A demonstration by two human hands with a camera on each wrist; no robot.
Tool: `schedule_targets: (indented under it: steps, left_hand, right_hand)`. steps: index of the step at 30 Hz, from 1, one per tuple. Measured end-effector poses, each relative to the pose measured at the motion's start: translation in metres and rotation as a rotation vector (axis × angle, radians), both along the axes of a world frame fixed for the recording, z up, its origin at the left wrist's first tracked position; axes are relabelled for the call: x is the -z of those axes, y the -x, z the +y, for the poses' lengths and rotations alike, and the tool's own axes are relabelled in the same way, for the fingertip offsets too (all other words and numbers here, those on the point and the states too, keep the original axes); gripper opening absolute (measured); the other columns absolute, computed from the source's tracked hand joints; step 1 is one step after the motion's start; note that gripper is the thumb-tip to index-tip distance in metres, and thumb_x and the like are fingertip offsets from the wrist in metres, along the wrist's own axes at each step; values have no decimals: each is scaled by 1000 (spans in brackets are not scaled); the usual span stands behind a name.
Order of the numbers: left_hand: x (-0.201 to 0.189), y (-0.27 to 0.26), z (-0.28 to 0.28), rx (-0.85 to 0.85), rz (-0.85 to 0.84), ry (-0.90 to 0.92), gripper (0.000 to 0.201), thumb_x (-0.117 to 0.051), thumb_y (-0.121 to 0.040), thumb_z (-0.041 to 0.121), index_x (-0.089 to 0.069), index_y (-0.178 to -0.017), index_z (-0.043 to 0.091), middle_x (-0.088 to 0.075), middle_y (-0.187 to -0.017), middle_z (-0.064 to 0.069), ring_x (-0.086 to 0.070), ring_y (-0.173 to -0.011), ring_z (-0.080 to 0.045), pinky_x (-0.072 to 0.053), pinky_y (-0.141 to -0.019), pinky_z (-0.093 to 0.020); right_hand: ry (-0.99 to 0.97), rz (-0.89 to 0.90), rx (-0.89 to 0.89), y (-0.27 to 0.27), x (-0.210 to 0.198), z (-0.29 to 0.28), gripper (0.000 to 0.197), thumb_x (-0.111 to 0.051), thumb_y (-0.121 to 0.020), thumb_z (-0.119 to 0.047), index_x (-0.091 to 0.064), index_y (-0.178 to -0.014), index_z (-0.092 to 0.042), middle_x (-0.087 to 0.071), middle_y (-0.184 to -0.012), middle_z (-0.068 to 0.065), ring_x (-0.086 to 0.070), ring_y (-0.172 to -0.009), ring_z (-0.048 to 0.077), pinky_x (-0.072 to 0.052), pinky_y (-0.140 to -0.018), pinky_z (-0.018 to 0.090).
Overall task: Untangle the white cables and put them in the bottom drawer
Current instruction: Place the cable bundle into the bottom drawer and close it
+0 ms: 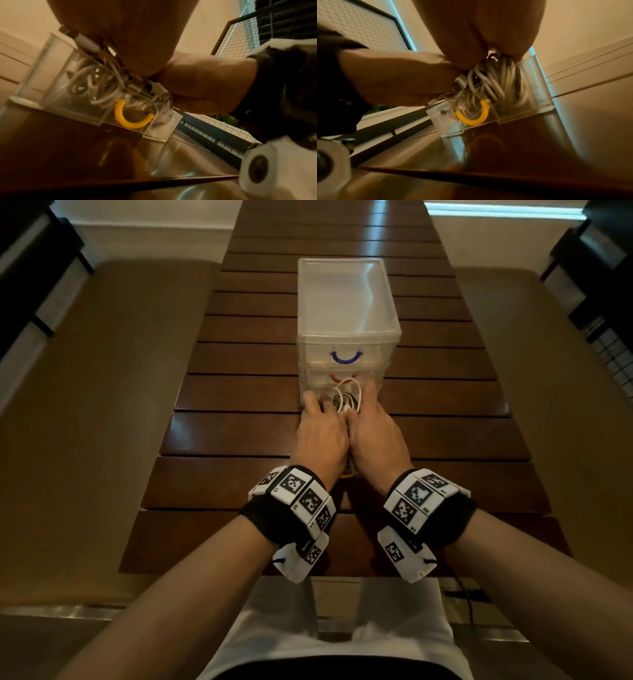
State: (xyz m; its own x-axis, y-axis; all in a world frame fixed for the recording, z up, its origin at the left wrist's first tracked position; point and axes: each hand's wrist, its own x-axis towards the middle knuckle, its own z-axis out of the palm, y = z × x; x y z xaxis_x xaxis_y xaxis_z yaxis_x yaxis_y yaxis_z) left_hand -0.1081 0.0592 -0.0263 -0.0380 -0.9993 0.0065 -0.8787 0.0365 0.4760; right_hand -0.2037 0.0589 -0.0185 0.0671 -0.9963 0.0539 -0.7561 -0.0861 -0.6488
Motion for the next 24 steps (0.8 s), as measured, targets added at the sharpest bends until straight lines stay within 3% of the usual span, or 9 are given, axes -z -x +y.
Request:
schedule_targets:
  steps: [2,4,7,9,12,16,21,24]
  left_hand:
    - [1,0,1,-23,19,25,40,-34,-104,27,-45,-132,-1,-36,-131,-19,-57,-100,-35,-47,-87,-39]
    - [5,1,2,-48,56,41,41,-34,-105,28,-42,-136,3,-37,-131,-17,-59,-99,-35,-49,-88,-40]
    - [7,1,5,-42,43,120,45,-37,-104,26,-36,-143,4,-31,-143,-17,-59,-107,-36,-48,-90,-41]
    - [8,-1,7,-15,28,148,50,-38,-104,25,-27,-149,5,-23,-151,-17,-56,-113,-37,-48,-91,-43]
    - [7,-4,10,45,47,150,53,-38,-104,26,-24,-151,9,-33,-147,-15,-58,-108,-36,-49,-84,-46]
    - [2,-4,3,71,-41,66,47,-39,-101,21,-32,-143,2,-53,-129,-16,-57,-111,-35,-44,-87,-42]
    - [-2,-6,-1,82,-122,9,45,-45,-96,19,-37,-135,-3,-54,-126,-20,-57,-111,-36,-42,-86,-40]
    - [0,-6,-5,136,-274,26,36,-44,-94,19,-50,-126,2,-57,-118,-18,-59,-104,-33,-38,-72,-34]
  right_hand:
    - [-1,43,-50,1,1,1,57,-37,-103,-27,-11,-153,-22,-56,-128,13,-64,-98,34,-43,-74,37]
    - [15,180,-105,3,4,0,48,-35,-103,-27,-24,-150,-18,-56,-124,15,-62,-100,37,-44,-76,39]
    - [1,260,-113,5,3,-7,36,-34,-103,-25,-46,-132,-7,-64,-112,18,-62,-98,39,-36,-70,34]
    - [-23,283,-120,5,-2,-11,34,-34,-103,-25,-51,-124,-5,-67,-106,22,-62,-96,41,-32,-69,33]
    - [-96,276,-114,6,-9,-14,33,-34,-102,-24,-54,-120,-4,-66,-110,24,-59,-102,42,-31,-72,33]
    - [-154,280,-135,5,-12,-19,32,-35,-101,-22,-56,-117,-5,-65,-115,22,-57,-106,40,-33,-74,33]
    - [-224,300,-196,-1,-22,-29,32,-36,-100,-19,-57,-120,-6,-62,-121,22,-57,-110,37,-34,-77,31]
    - [-275,325,-230,1,-23,-32,32,-36,-100,-17,-54,-123,-5,-61,-121,23,-57,-110,38,-33,-76,31]
